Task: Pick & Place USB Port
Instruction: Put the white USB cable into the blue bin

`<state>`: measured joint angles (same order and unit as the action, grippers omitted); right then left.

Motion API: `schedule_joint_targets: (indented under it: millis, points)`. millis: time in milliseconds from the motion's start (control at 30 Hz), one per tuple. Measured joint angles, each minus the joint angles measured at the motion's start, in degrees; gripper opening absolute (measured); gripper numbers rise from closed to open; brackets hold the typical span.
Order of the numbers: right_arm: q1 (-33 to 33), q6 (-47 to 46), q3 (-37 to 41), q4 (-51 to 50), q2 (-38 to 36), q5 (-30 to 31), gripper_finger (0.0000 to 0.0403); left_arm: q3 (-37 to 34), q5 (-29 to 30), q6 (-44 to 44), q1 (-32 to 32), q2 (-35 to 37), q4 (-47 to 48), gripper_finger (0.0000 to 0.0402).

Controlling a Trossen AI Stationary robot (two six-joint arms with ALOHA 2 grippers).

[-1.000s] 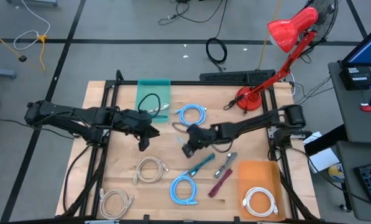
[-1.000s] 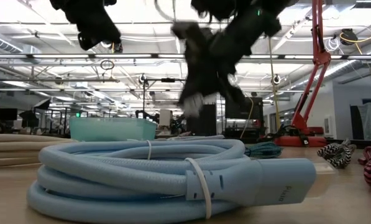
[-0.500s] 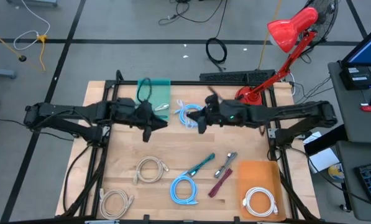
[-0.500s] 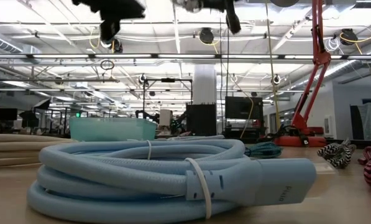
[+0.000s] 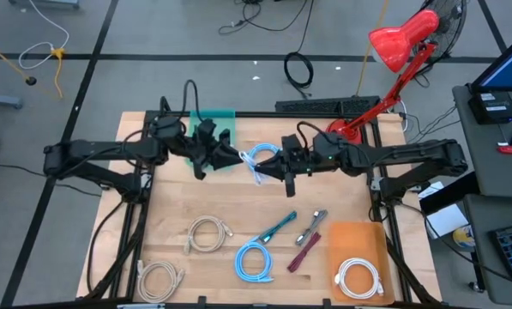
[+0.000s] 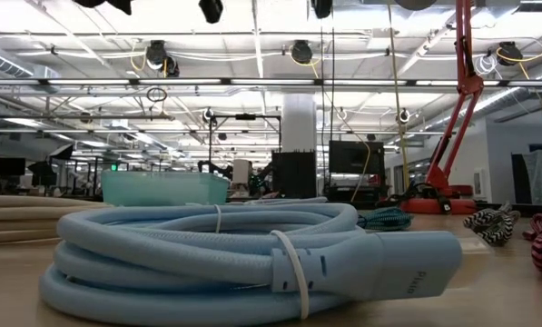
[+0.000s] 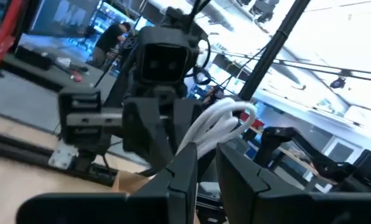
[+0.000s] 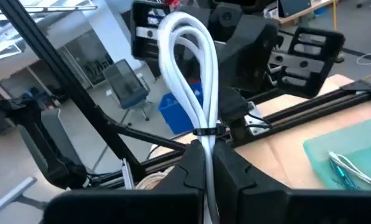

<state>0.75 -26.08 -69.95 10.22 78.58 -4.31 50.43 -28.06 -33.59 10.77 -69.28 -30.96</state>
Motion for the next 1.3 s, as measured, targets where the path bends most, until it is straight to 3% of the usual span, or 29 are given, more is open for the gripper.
schedule_joint_targets:
  millis: [267, 767, 1100, 1300]
  points:
    - [0.02, -0.80, -0.07, 5.28, 0.70, 1.37, 0.0000, 3.51, 0.84, 3.72, -1.45, -1.77, 0.62, 0.0063]
    - [-0.02, -0.68, -0.04, 10.72, 0.77, 4.80, 0.0000, 3.56, 0.99, 7.31, -2.01, -1.81, 1.33, 0.0067]
    - [-0.11, -1.70, -0.02, 10.54, 0.75, 5.59, 0.0000, 3.56, 3.36, 4.79, -1.53, -1.69, 1.31, 0.0172]
    - [0.27, -2.90, 0.03, 10.54, 0.70, 6.91, 0.0000, 3.56, 5.84, 5.13, -1.03, -1.63, 2.21, 0.0188]
